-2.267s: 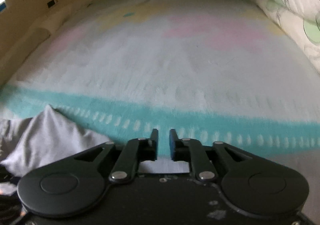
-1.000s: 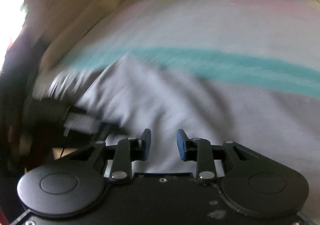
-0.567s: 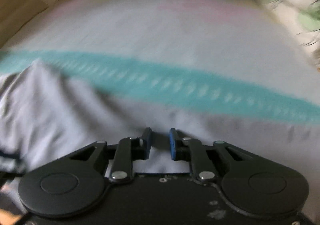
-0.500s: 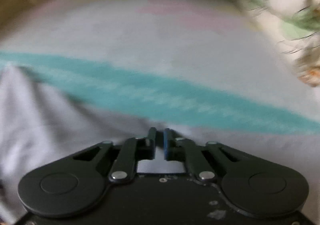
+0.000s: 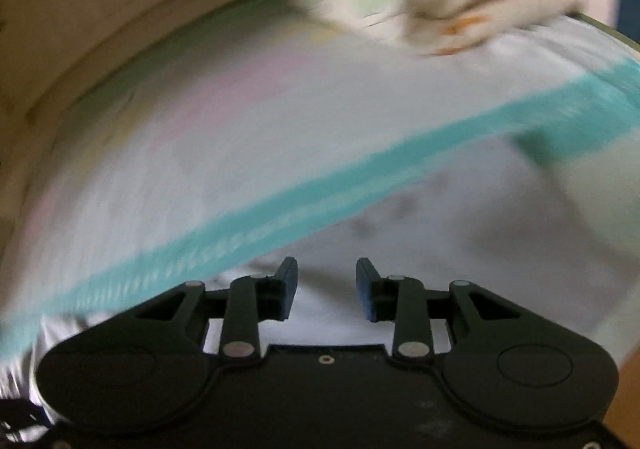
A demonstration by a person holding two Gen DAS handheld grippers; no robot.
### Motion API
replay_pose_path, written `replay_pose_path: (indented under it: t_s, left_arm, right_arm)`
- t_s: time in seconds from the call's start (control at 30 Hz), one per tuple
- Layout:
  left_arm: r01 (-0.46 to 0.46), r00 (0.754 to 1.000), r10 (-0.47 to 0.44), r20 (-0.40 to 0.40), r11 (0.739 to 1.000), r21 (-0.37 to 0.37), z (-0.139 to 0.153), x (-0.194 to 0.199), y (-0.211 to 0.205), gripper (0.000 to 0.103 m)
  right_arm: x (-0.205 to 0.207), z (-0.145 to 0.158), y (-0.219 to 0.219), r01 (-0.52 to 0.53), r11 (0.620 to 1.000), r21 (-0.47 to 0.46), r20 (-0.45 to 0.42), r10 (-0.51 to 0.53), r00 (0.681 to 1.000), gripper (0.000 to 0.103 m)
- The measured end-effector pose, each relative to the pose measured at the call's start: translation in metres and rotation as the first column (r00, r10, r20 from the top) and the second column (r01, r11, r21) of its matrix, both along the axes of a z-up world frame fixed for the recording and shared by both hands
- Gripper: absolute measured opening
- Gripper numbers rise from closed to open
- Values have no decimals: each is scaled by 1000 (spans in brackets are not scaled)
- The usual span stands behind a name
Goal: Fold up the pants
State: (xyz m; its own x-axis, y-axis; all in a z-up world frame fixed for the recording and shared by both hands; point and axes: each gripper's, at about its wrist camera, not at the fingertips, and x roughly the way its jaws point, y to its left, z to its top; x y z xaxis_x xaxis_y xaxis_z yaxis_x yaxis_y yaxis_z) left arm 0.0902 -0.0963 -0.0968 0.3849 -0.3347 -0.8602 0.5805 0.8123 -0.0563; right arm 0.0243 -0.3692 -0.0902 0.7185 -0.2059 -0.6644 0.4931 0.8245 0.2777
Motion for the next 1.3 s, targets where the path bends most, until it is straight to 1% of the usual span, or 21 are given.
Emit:
replay_pose_path:
  t_s: [0.07, 0.13, 0.2, 0.23, 0.3, 0.33, 0.4, 0.47, 0.5, 0.53, 0.6, 0.63, 0.67, 0.73, 0.8, 0.83, 0.9, 0.93, 1.03, 1.1, 1.3]
  left_arm:
    - [21, 1000, -21, 4, 999, 24, -6, 0, -13, 23]
    - [51, 999, -51, -7, 998, 47, -12, -3, -22, 23]
    - [87, 996, -84, -41, 994, 71, -21, -4, -30, 23]
    - [105, 993, -100, -62, 991, 81, -25, -7, -33, 23]
    - [133, 990, -128, -54, 986, 101, -29, -13, -35, 23]
    - [152, 988, -147, -50, 982, 112, -29, -16, -34, 23]
    - [163, 986, -157, -64, 981, 105, -30, -18, -30, 23]
    - [163, 984, -155, -85, 982, 91, -30, -17, -24, 23]
    - [164, 983, -156, -91, 983, 87, -29, -16, -23, 23]
    - [163, 983, -155, -97, 983, 85, -28, -15, -23, 23]
    - [161, 983, -152, -101, 983, 86, -28, -14, -23, 23]
    - [162, 983, -152, -99, 983, 92, -28, -14, -25, 23]
    - [162, 984, -153, -95, 982, 95, -28, -14, -28, 23]
    - [165, 984, -158, -83, 983, 86, -25, -15, -32, 23]
    - [170, 984, -165, -68, 983, 75, -22, -15, -37, 23]
    - [174, 984, -170, -56, 982, 72, -20, -15, -39, 23]
    - [177, 984, -175, -37, 982, 68, -17, -15, -43, 23]
    - [177, 984, -175, -33, 982, 64, -16, -15, -45, 23]
    - [175, 984, -173, -28, 983, 59, -16, -13, -47, 23]
    - [173, 985, -171, -28, 983, 65, -18, -12, -47, 23]
    - [165, 986, -163, -32, 984, 64, -17, -11, -43, 23]
  right_arm:
    - [-8, -1, -13, 12, 999, 32, -9, -11, 1000, 37]
    - [-17, -4, -18, -40, 998, 51, -31, 41, 999, 37]
    - [-13, -14, -11, -107, 994, 32, -79, 109, 991, 37]
    - [-12, -21, -7, -136, 991, 2, -113, 136, 984, 37]
    - [-5, -32, -1, -183, 983, -31, -167, 176, 970, 37]
    - [1, -37, 2, -197, 979, -46, -191, 185, 964, 33]
    - [14, -46, 0, -176, 974, -140, -231, 140, 963, 24]
    - [26, -46, -11, -121, 961, -249, -250, 57, 967, 25]
    - [30, -48, -23, -70, 958, -277, -253, -3, 967, 31]
    - [31, -48, -35, -28, 964, -263, -240, -37, 970, 31]
    - [23, -43, -59, 71, 982, -173, -194, -105, 975, 26]
    - [15, -40, -69, 126, 983, -134, -170, -148, 974, 32]
    - [4, -36, -77, 177, 979, -99, -138, -190, 972, 34]
    - [-27, -32, -94, 264, 964, 28, -69, -262, 963, 42]
    - [-58, -34, -111, 347, 920, 183, -50, -344, 938, 50]
    - [-74, -39, -119, 389, 883, 262, -57, -389, 920, 51]
    - [-95, -49, -127, 424, 836, 348, -55, -434, 899, 51]
    - [-102, -52, -129, 435, 822, 368, -55, -448, 892, 52]
    - [-112, -60, -130, 461, 808, 366, -81, -466, 881, 52]
    - [-111, -67, -131, 464, 794, 393, -90, -469, 878, 52]
    - [-102, -72, -130, 408, 818, 405, -21, -438, 899, 54]
